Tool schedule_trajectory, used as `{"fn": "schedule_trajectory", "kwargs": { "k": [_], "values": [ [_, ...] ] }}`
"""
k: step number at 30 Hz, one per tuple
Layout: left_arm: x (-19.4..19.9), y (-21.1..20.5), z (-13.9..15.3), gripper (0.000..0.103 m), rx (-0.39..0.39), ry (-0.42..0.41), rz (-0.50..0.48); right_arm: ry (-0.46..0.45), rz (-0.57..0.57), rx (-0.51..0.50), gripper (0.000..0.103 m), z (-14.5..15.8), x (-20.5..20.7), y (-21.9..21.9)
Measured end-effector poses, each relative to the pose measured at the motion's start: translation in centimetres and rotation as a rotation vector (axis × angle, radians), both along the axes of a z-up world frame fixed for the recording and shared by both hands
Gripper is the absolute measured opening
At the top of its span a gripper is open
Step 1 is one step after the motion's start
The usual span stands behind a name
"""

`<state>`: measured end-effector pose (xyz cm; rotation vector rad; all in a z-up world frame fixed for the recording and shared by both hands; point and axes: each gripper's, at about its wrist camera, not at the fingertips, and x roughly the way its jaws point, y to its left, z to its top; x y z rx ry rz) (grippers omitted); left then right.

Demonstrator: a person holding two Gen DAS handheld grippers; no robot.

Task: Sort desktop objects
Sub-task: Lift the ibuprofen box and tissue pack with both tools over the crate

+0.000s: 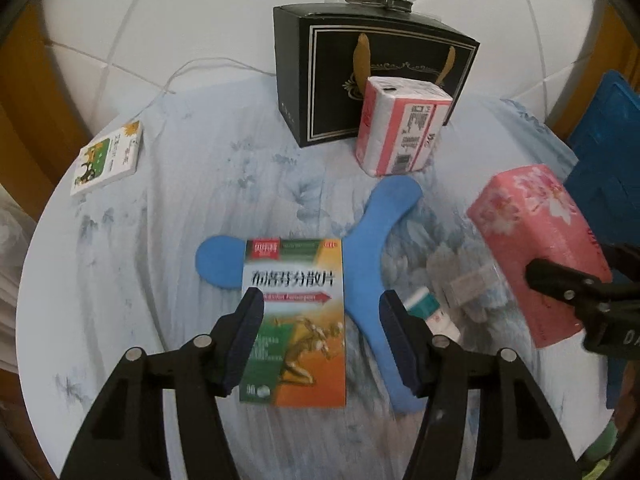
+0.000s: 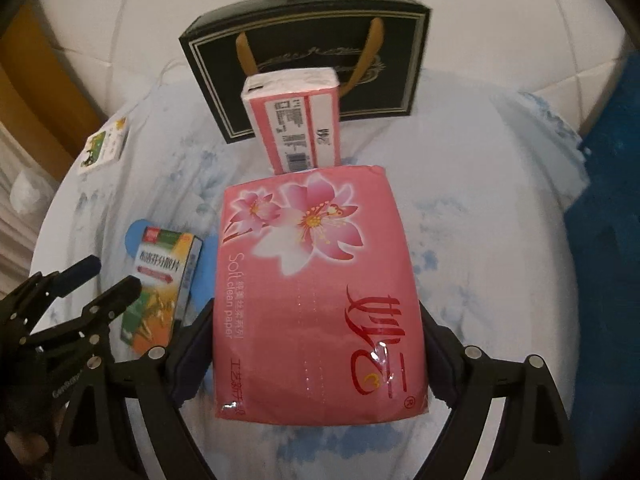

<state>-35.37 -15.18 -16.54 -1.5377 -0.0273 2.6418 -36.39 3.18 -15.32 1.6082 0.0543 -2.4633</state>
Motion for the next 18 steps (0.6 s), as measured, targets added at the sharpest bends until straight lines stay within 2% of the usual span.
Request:
{"fn": "schedule_trajectory", "kwargs": {
  "k": [4, 8, 13, 14, 15, 18],
  "values": [
    [1.1, -1.1, -1.3, 0.074, 0.013, -0.039, 0.031, -0.011, -0.028, 0.012, 0.089, -0.2, 1.9, 1.7],
    [0.8, -1.2, -3.2, 0.077, 0.018, -0.063, 0.026, -0.046, -0.071, 0.015, 0.089, -2.1, 2.8, 4.1],
    [-1.3, -1.4, -6.7, 0.077, -0.008, -0.142, 0.059, -0.088, -0.102, 0.032, 0.089, -4.7, 2.9, 6.3],
    [-1.7, -1.5, -7.3, 0.085, -0.007, -0.152, 0.064, -0.096, -0.106, 0.043, 0.089, -5.2, 2.9, 6.7],
    [-1.8, -1.3, -7.4, 0.087, -0.028, -0.136, 0.065, -0.109, -0.111, 0.052, 0.089, -5.8, 2.9, 7.0],
    [-2.9, -1.2, -8.9, 0.088, -0.042, -0.175, 0.063, -0.151, -0.121, 0.064, 0.09, -7.5, 2.8, 7.9]
  ]
}}
